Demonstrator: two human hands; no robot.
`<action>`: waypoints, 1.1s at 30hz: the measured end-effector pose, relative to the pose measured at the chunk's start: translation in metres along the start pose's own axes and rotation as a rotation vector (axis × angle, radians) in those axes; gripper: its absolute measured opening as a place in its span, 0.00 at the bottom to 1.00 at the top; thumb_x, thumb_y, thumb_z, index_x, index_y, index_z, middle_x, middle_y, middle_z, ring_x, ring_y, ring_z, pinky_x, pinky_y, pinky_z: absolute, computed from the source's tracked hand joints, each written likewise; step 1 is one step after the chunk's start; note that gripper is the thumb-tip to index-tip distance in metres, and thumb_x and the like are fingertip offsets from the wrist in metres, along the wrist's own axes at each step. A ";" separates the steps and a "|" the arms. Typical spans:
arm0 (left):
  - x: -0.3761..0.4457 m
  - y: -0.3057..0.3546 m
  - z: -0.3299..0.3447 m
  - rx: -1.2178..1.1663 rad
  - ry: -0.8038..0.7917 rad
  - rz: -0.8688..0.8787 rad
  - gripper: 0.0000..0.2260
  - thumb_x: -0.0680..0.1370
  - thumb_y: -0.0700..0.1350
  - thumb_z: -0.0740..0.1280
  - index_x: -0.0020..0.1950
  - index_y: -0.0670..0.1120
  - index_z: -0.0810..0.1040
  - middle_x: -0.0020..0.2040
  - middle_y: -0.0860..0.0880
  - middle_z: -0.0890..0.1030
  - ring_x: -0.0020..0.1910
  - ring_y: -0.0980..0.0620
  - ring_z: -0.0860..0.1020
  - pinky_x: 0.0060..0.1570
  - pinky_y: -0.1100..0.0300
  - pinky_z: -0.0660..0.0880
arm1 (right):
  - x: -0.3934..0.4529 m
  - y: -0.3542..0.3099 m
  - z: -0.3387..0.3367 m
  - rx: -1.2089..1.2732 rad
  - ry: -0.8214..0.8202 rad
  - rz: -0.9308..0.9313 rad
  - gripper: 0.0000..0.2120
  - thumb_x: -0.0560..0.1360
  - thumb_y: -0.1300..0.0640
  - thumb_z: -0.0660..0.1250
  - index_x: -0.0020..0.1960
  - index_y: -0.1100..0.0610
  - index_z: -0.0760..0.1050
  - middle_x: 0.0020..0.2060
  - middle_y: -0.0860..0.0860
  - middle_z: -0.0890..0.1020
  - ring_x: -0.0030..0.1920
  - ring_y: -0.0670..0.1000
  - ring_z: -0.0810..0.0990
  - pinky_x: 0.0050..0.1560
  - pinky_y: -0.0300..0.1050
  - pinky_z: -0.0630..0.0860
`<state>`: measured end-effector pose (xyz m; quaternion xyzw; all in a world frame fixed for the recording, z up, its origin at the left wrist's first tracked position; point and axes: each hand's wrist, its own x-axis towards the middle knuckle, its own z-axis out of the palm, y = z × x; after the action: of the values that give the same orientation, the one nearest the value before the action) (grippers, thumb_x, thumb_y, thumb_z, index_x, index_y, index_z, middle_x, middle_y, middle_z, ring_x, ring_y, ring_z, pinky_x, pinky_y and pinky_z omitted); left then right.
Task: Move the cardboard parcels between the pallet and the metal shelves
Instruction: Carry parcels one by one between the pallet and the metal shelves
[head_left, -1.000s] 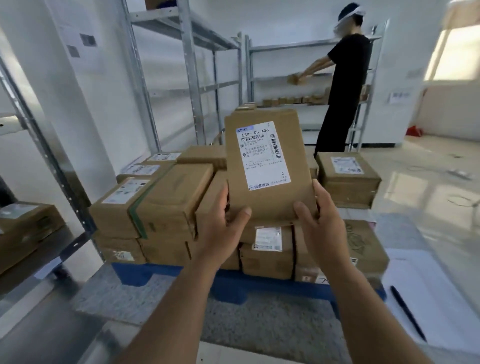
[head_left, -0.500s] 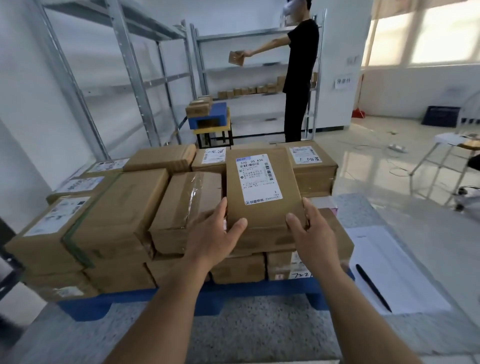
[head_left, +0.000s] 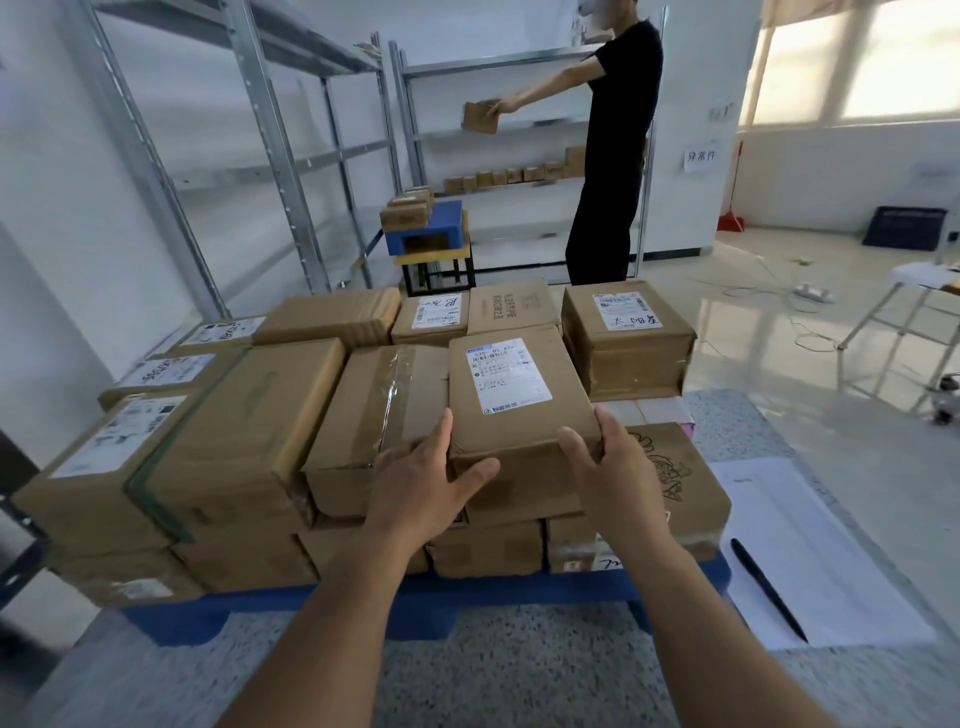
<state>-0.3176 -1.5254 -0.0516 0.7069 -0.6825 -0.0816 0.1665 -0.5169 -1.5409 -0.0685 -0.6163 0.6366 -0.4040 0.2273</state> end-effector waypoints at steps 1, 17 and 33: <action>0.001 0.000 -0.001 0.006 -0.008 0.002 0.46 0.64 0.75 0.43 0.77 0.54 0.44 0.71 0.49 0.68 0.72 0.48 0.60 0.70 0.48 0.52 | 0.000 -0.001 0.002 0.003 0.007 0.005 0.28 0.77 0.40 0.57 0.72 0.52 0.62 0.56 0.49 0.78 0.55 0.50 0.76 0.54 0.50 0.75; -0.041 -0.003 -0.013 -0.201 0.343 0.064 0.26 0.79 0.58 0.58 0.75 0.53 0.58 0.72 0.50 0.67 0.71 0.53 0.61 0.65 0.58 0.57 | -0.035 -0.047 0.020 -0.188 0.214 -0.299 0.25 0.76 0.51 0.63 0.71 0.57 0.64 0.69 0.57 0.67 0.68 0.56 0.65 0.66 0.53 0.65; -0.122 -0.119 -0.075 -0.138 0.567 -0.185 0.24 0.78 0.56 0.61 0.71 0.47 0.68 0.65 0.47 0.75 0.65 0.47 0.70 0.64 0.52 0.67 | -0.109 -0.171 0.129 -0.038 -0.088 -0.703 0.16 0.78 0.52 0.60 0.63 0.56 0.73 0.59 0.52 0.74 0.58 0.51 0.71 0.57 0.45 0.69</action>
<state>-0.1867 -1.3940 -0.0368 0.7479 -0.5343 0.0580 0.3897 -0.2974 -1.4512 -0.0288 -0.8189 0.3825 -0.4184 0.0900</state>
